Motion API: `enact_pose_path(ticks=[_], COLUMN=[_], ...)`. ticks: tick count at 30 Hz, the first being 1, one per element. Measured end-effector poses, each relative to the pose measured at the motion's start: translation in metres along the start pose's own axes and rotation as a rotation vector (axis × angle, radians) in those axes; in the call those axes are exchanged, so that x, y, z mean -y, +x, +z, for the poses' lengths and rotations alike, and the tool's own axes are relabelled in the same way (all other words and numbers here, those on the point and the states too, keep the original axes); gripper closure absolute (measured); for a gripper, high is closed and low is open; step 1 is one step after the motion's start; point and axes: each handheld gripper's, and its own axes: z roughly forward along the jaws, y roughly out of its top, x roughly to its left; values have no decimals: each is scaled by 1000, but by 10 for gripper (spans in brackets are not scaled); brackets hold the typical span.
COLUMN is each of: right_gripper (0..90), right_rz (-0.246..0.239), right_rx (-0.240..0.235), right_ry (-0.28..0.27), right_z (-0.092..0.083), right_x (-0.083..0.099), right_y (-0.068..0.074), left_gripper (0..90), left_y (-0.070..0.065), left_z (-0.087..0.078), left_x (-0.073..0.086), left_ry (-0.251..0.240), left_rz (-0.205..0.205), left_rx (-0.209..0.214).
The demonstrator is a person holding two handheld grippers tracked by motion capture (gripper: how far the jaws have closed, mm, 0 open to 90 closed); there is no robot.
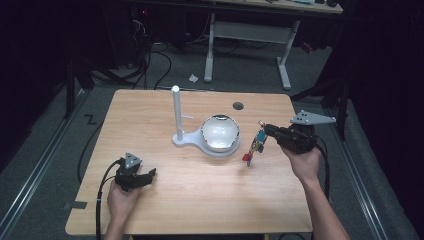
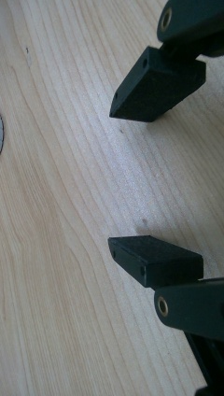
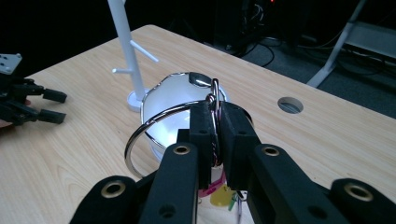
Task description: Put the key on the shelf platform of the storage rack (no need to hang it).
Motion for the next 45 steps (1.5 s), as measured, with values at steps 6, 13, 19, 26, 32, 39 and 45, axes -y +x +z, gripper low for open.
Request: enact_pose_path(ticks=[6,13,19,26,32,39,45], right_gripper=[843,843,843,843,843,843,843], right_rz=[-6,-16,-30,-41,-48,-61,-48], right_rx=[-19,-48,-63,-103,-123,-140,-143], right_ry=[19,48,53,39,39,39,43], right_z=[0,1,2,6,13,27,39], right_x=[-15,-31,-42,-57,-64,-76,-82], right_y=[3,7,10,17,22,28,27], left_gripper=[320,320,319,320,319,319,319], left_y=[0,0,0,0,0,0,0], left_z=[0,0,0,0,0,0,0], left_x=[0,0,0,0,0,0,0], left_ry=[0,1,1,1,1,4,3], left_rz=[-2,2,3,3,4,0,-7], left_rx=[0,1,1,1,2,0,-2])
